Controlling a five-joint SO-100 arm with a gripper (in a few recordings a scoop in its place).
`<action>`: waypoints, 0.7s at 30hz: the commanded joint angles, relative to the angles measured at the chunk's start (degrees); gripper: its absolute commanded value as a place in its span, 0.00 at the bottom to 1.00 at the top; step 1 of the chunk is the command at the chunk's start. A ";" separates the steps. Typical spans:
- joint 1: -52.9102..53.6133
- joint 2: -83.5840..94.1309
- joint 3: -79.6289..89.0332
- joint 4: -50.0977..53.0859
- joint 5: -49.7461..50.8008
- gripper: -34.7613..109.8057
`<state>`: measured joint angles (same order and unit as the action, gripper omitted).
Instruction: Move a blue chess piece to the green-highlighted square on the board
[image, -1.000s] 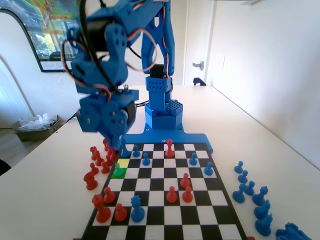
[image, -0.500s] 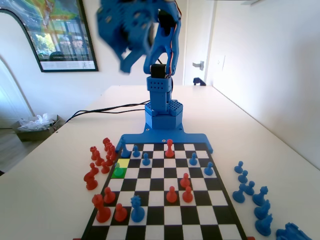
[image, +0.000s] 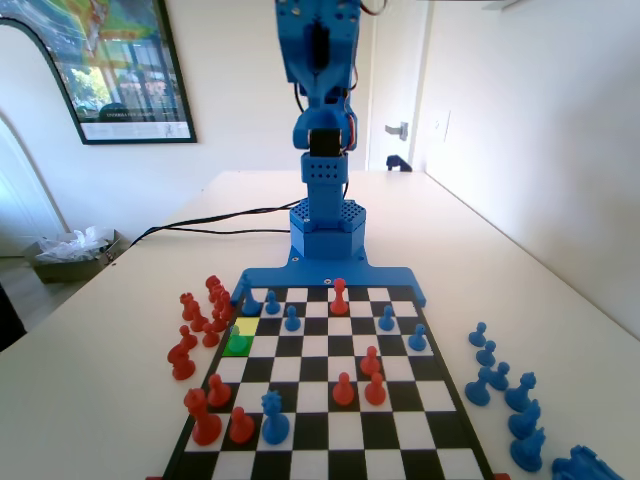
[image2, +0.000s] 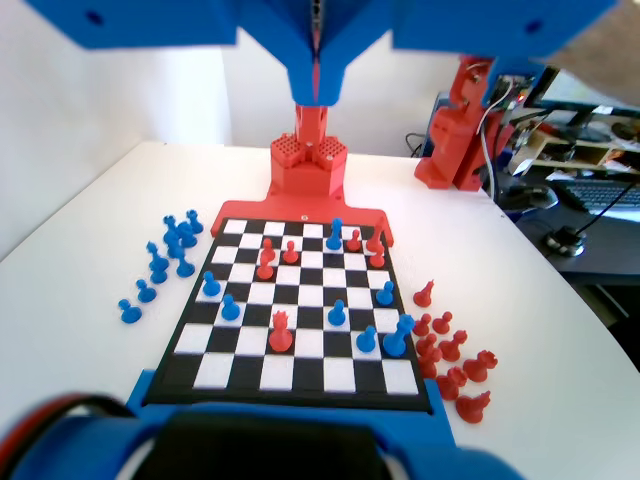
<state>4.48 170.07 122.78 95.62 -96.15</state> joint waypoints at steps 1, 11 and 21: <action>-0.26 1.58 0.70 -2.55 -0.44 0.25; -1.58 2.99 1.93 -4.66 -0.26 0.25; -2.20 5.01 2.02 -5.19 -0.44 0.26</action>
<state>2.11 174.81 124.54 91.14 -96.15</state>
